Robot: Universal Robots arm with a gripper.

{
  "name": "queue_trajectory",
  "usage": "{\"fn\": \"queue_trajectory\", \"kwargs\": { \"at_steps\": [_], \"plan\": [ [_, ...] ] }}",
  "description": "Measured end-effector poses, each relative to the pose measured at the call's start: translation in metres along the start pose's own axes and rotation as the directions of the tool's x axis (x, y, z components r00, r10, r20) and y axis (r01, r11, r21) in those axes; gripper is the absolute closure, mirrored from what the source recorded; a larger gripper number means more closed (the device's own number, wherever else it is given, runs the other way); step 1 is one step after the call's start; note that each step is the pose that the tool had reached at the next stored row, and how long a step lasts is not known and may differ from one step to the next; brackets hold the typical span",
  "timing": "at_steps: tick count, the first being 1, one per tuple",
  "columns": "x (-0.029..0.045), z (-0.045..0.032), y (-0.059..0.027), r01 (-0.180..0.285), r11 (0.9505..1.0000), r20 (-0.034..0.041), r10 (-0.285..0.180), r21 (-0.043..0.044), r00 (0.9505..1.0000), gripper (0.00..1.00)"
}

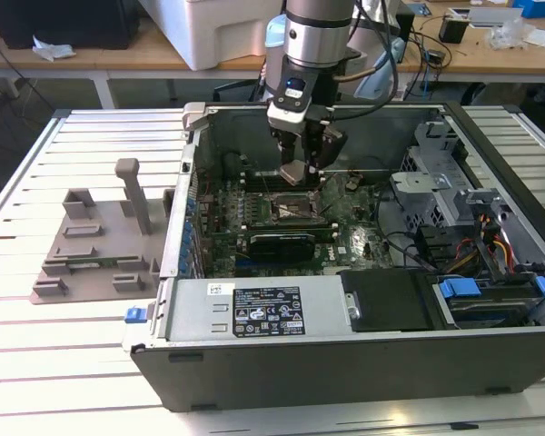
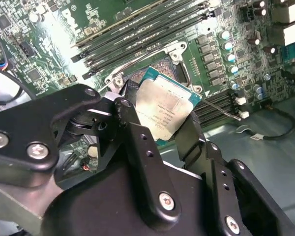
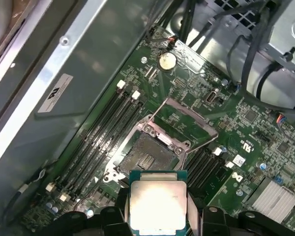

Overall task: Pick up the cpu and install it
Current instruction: 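Place the cpu into insertion slot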

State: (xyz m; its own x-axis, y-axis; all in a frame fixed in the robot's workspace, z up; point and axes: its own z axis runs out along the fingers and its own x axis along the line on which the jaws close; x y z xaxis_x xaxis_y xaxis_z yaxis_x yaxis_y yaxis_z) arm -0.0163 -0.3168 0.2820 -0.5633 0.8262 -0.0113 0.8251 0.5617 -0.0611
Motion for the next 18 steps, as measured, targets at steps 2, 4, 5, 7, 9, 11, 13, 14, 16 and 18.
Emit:
{"fn": "queue_trajectory", "kwargs": {
  "at_steps": [2,4,5,7,9,11,13,14,16,18],
  "plan": [
    [0.0000,0.0000,0.0000,-0.032,0.9995,-0.0020,0.032,0.0004,0.9995,0.45],
    [0.0000,0.0000,0.0000,-0.062,0.9981,-0.0038,0.062,0.0008,0.9981,0.45],
    [0.0000,0.0000,0.0000,-0.079,0.9969,-0.0048,0.079,0.0011,0.9968,0.45],
    [0.0000,0.0000,0.0000,-0.117,0.9932,-0.0070,0.117,0.0018,0.9932,0.45],
    [0.0000,0.0000,0.0000,-0.168,0.9858,-0.0101,0.168,0.0028,0.9858,0.45],
    [0.0000,0.0000,0.0000,-0.200,0.9797,-0.0120,0.200,0.0035,0.9797,0.45],
    [0.0000,0.0000,0.0000,-0.217,0.9762,-0.0130,0.217,0.0039,0.9761,0.45],
    [0.0000,0.0000,0.0000,-0.229,0.9735,-0.0137,0.229,0.0042,0.9734,0.45],
    [0.0000,0.0000,0.0000,-0.250,0.9683,-0.0149,0.250,0.0048,0.9682,0.45],
    [0.0000,0.0000,0.0000,-0.280,0.9601,-0.0166,0.280,0.0056,0.9599,0.45]
  ]
}}
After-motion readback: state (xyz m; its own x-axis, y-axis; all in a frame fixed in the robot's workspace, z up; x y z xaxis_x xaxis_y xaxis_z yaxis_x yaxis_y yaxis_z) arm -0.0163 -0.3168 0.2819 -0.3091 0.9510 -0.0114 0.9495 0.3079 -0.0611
